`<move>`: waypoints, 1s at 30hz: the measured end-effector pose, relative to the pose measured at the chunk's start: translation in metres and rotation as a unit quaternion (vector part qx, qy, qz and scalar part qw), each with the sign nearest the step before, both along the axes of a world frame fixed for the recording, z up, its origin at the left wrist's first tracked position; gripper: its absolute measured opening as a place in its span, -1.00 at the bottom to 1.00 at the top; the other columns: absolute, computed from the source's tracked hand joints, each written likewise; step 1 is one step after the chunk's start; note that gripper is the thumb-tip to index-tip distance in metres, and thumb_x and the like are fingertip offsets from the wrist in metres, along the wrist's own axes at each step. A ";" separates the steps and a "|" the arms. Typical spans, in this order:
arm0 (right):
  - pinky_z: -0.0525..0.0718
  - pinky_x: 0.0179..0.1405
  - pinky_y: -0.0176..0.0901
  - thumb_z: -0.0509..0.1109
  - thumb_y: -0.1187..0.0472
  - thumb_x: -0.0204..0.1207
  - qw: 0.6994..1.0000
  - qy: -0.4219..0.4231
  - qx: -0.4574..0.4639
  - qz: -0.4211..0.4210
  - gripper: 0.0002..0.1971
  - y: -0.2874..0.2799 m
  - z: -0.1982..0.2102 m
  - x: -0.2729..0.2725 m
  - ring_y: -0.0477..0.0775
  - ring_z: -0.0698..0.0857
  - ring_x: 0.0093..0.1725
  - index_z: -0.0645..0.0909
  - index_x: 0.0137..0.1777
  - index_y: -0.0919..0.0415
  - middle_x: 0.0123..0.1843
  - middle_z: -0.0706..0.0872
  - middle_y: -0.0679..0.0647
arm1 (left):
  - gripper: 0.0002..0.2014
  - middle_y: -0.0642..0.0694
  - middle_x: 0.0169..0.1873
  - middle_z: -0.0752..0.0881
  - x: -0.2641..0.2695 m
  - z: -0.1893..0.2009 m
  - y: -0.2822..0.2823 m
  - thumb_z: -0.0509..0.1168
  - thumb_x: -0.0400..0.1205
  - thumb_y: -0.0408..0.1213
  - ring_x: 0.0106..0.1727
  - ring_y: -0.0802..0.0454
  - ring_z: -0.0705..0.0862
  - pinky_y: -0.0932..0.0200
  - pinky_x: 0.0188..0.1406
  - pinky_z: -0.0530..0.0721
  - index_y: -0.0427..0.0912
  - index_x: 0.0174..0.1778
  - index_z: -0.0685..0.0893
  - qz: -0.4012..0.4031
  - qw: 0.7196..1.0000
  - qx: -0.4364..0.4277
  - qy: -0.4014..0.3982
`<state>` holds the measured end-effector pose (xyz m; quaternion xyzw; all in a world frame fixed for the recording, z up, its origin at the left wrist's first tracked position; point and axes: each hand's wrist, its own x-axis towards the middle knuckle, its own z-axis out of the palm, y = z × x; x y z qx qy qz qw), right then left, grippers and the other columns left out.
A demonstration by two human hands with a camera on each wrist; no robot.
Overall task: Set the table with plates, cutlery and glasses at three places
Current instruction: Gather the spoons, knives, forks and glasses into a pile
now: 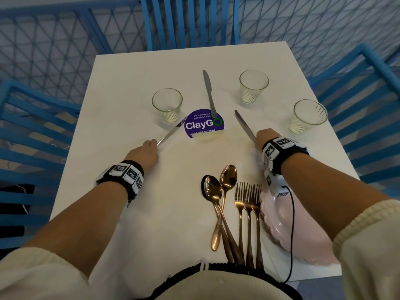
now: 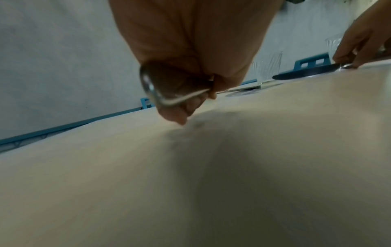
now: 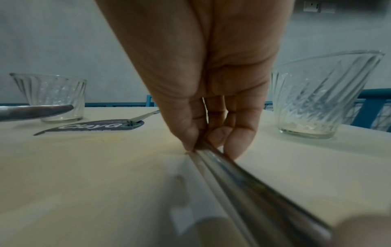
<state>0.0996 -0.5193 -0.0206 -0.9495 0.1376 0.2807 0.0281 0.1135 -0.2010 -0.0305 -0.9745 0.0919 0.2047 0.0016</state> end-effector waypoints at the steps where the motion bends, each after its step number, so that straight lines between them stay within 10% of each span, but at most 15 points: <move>1: 0.60 0.01 -0.08 0.26 0.30 0.60 1.000 -0.006 0.003 0.001 -0.77 0.001 0.000 -0.001 0.27 0.70 0.17 0.60 0.16 0.41 0.18 0.70 0.28 | -0.69 -0.42 0.23 0.52 -0.003 0.001 -0.002 -0.04 0.71 -0.39 0.10 -0.37 0.63 -0.10 0.04 0.55 -0.43 0.34 0.33 0.002 1.000 -0.017 0.002; 9: 0.55 0.02 0.00 0.17 0.23 0.67 0.970 -0.225 0.087 -0.013 -0.71 0.025 0.046 0.007 0.34 0.62 0.20 0.50 0.28 0.39 0.19 0.67 0.37 | -0.86 -0.32 -0.18 0.67 -0.022 0.032 -0.039 -0.04 0.74 -0.34 -0.26 -0.21 0.59 0.04 -0.25 0.52 -0.31 0.04 0.38 0.053 0.961 -0.269 -0.022; 12: 0.61 0.07 0.00 0.22 0.20 0.64 0.935 -0.298 0.189 -0.035 -0.74 0.046 0.064 0.005 0.29 0.67 0.10 0.55 0.22 0.33 0.10 0.73 0.29 | -0.85 -0.14 -0.34 0.62 -0.028 0.045 -0.051 -0.06 0.76 -0.29 -0.50 -0.04 0.48 0.27 -0.64 0.46 -0.21 -0.07 0.35 0.152 0.869 -0.471 0.013; 15: 0.75 -0.20 -0.22 0.30 0.20 0.61 0.904 -0.269 0.327 -0.062 -0.80 0.069 0.067 0.001 0.09 0.70 -0.17 0.58 0.13 0.32 -0.11 0.71 0.16 | -0.84 -0.14 -0.32 0.65 -0.030 0.055 -0.061 -0.06 0.77 -0.27 -0.42 -0.04 0.63 0.21 -0.53 0.60 -0.13 -0.08 0.39 0.240 0.770 -0.588 0.062; 20: 0.75 -0.14 -0.14 0.37 0.29 0.56 0.838 -0.209 0.490 -0.121 -0.76 0.108 0.062 -0.003 0.00 0.65 -0.39 0.51 -0.35 0.20 -0.41 0.64 0.09 | -0.84 -0.22 -0.26 0.68 -0.022 0.063 -0.067 -0.03 0.73 -0.32 -0.36 -0.15 0.72 0.05 -0.31 0.71 -0.14 -0.10 0.42 0.261 0.734 -0.613 0.136; 24: 0.76 -0.05 -0.10 0.37 0.26 0.56 0.838 -0.222 0.488 -0.103 -0.81 0.123 0.061 0.002 0.06 0.70 -0.34 0.66 -0.19 0.40 -0.40 0.68 0.09 | -0.80 -0.18 -0.39 0.62 -0.019 0.064 -0.068 -0.04 0.74 -0.32 -0.60 -0.07 0.55 0.28 -0.67 0.53 -0.28 0.08 0.47 0.237 0.731 -0.623 0.146; 28: 0.68 -0.34 -0.41 0.17 0.27 0.66 0.849 -0.267 0.436 -0.136 -0.74 0.123 0.058 0.023 -0.21 0.64 -0.52 0.67 -0.03 0.38 -0.40 0.67 0.03 | -0.77 -0.10 -0.50 0.40 -0.013 0.067 -0.065 -0.06 0.74 -0.31 -0.77 0.17 0.27 0.41 -0.72 0.22 -0.15 -0.20 0.41 0.264 0.691 -0.651 0.169; 30: 0.66 -0.18 -0.30 0.15 0.29 0.65 0.869 -0.298 0.367 -0.147 -0.75 0.118 0.052 0.040 -0.05 0.68 -0.27 0.64 0.10 0.35 -0.17 0.74 0.13 | -0.79 -0.06 -0.52 0.35 -0.008 0.068 -0.063 -0.05 0.76 -0.24 -0.78 0.22 0.23 0.43 -0.72 0.19 -0.17 -0.11 0.43 0.269 0.679 -0.661 0.174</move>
